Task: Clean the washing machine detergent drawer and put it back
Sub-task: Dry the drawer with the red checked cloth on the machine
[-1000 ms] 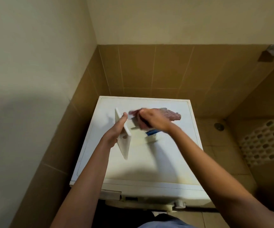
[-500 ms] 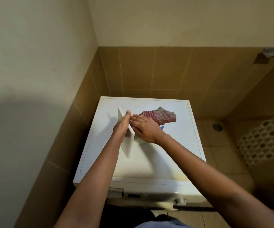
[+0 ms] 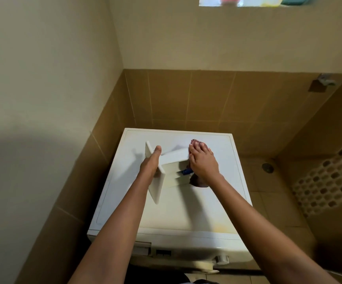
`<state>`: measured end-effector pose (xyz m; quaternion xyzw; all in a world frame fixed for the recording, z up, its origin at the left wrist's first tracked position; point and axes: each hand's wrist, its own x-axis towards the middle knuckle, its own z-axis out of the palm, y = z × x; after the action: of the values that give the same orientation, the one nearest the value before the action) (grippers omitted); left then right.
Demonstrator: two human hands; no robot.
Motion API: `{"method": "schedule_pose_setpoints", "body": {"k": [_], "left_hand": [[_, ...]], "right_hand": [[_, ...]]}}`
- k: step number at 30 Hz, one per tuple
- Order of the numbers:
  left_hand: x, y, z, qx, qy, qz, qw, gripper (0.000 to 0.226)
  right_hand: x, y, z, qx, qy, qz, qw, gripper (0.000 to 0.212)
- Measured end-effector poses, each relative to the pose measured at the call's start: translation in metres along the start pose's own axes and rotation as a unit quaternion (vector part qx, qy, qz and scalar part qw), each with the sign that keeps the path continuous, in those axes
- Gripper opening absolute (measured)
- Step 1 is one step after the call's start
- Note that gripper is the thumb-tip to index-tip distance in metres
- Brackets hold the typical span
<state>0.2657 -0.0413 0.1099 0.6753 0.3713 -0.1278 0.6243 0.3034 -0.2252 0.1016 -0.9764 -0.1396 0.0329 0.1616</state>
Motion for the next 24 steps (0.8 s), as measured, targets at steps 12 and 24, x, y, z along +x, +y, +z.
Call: {"method": "schedule_pose_setpoints", "body": {"k": [12,24], "left_hand": [[-0.003,-0.001,0.003,-0.009,0.020,-0.001,1.000,0.072],[-0.012,0.001,-0.001,0.004,0.011,0.007,1.000,0.072]], "right_hand": [[0.004,0.044,-0.021,0.040,-0.040,-0.140,0.989,0.086],[-0.004,0.042,-0.072,0.165,0.103,-0.108,0.975,0.059]]}}
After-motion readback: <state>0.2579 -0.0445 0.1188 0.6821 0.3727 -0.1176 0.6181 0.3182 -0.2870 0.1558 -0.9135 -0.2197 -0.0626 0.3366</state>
